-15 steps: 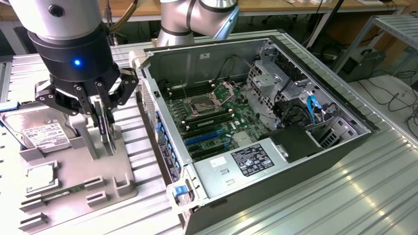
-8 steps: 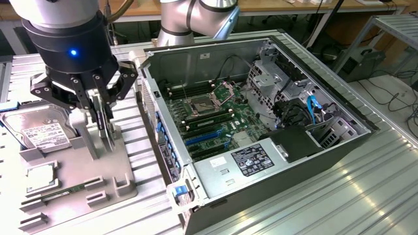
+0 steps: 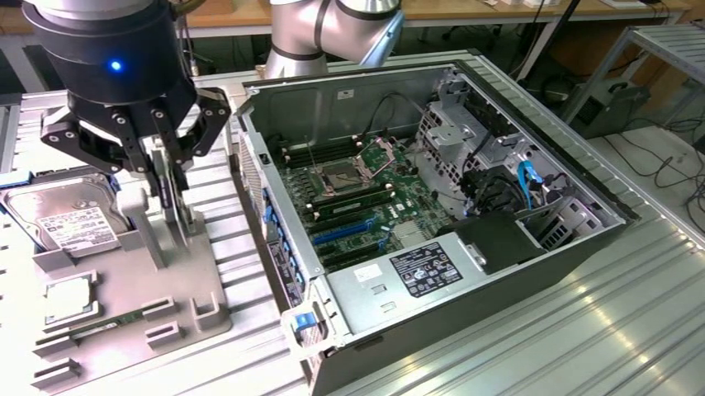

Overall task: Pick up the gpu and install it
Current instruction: 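Pick up the gpu and move the gpu toward the slot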

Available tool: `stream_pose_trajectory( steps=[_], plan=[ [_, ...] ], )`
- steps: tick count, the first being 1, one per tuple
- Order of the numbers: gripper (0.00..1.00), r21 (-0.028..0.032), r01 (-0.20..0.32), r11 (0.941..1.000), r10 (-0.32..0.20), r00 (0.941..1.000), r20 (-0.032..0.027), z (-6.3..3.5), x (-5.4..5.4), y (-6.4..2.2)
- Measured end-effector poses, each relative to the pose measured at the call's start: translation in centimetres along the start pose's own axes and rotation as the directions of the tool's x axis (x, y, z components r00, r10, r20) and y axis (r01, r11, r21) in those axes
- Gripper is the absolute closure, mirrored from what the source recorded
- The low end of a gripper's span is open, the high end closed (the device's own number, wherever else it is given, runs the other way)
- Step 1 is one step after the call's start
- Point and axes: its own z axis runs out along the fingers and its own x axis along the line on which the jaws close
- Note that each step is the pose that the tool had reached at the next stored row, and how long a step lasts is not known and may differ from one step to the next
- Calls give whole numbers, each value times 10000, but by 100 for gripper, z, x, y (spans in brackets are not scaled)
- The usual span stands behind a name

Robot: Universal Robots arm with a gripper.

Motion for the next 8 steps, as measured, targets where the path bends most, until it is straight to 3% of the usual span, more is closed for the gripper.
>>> stream_pose_trajectory(
  steps=[8],
  plan=[
    [73,0,0,10000,0,10000,0,-102,-3,5]
  ],
)
